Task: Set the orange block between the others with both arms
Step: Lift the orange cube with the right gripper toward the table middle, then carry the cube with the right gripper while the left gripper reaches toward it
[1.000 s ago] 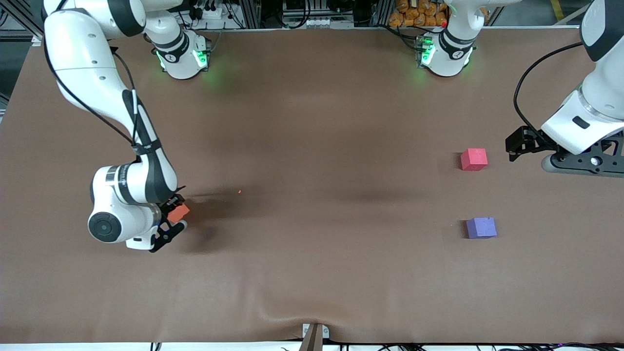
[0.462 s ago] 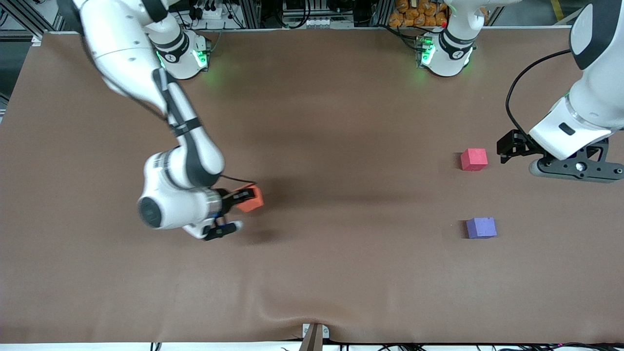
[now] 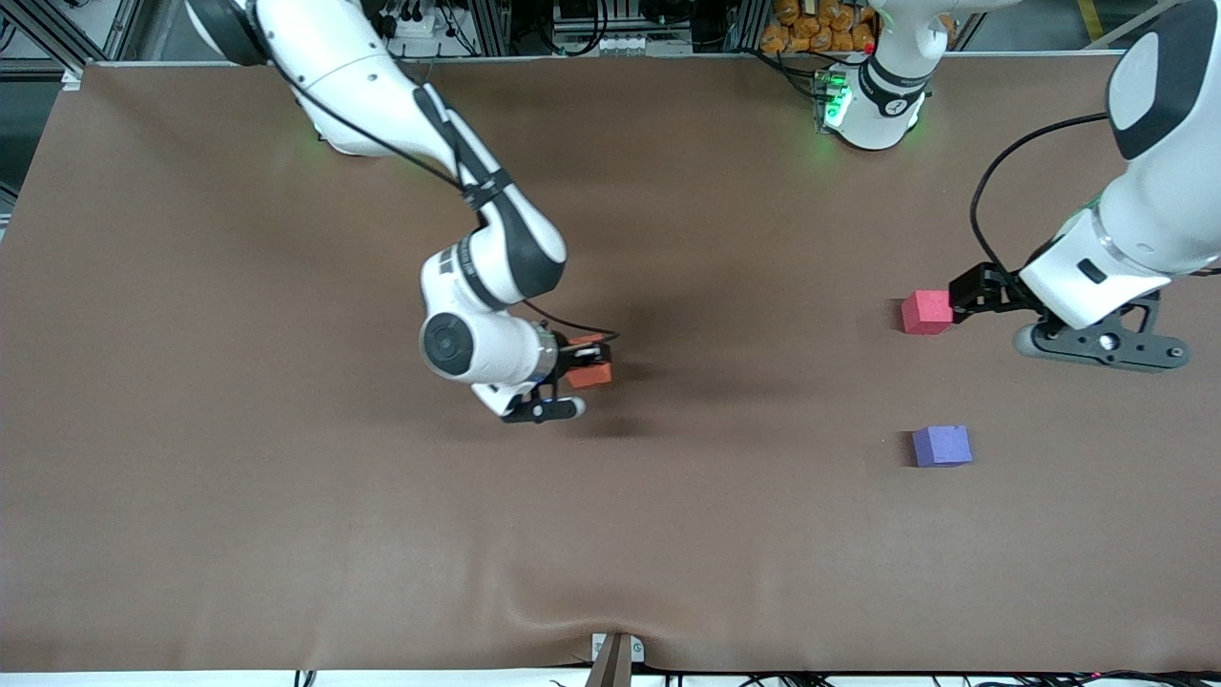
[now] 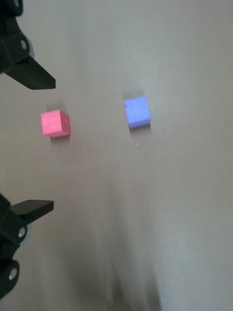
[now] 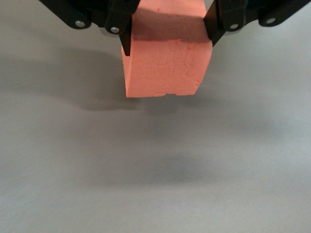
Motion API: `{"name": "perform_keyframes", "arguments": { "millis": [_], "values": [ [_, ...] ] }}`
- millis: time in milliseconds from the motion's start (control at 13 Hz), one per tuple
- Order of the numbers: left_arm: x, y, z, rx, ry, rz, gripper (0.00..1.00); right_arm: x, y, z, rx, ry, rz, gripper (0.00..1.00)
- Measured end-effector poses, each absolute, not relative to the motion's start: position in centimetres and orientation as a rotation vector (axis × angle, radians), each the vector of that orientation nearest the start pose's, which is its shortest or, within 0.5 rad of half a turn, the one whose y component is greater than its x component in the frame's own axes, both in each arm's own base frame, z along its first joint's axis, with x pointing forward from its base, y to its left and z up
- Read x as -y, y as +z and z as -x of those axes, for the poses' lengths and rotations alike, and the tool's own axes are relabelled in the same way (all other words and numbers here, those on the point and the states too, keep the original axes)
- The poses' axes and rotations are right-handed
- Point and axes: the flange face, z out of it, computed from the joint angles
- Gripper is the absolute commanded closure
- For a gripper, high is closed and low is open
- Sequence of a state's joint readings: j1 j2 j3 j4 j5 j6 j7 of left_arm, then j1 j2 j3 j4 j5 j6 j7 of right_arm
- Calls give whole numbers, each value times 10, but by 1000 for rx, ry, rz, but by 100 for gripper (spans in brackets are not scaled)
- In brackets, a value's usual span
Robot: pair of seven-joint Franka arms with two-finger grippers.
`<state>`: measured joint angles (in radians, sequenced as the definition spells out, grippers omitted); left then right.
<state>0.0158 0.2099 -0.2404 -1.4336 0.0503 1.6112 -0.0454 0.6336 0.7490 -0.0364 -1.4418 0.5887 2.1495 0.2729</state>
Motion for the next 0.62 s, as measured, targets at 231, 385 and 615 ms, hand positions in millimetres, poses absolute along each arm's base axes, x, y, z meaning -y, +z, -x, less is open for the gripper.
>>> {"name": "perform_keyframes", "arguments": {
  "millis": [231,385,615],
  "values": [
    [129,557,-609,-202,85,3131,0,-447,236,-570,-19,330,2724,47],
    [122,556,-611,-181,87,3131,0,-448,231,-567,-18,339,2727,43],
    [118,551,-613,-173,102,3131,0,-455,228,-561,-1,348,2731,25]
  ]
}}
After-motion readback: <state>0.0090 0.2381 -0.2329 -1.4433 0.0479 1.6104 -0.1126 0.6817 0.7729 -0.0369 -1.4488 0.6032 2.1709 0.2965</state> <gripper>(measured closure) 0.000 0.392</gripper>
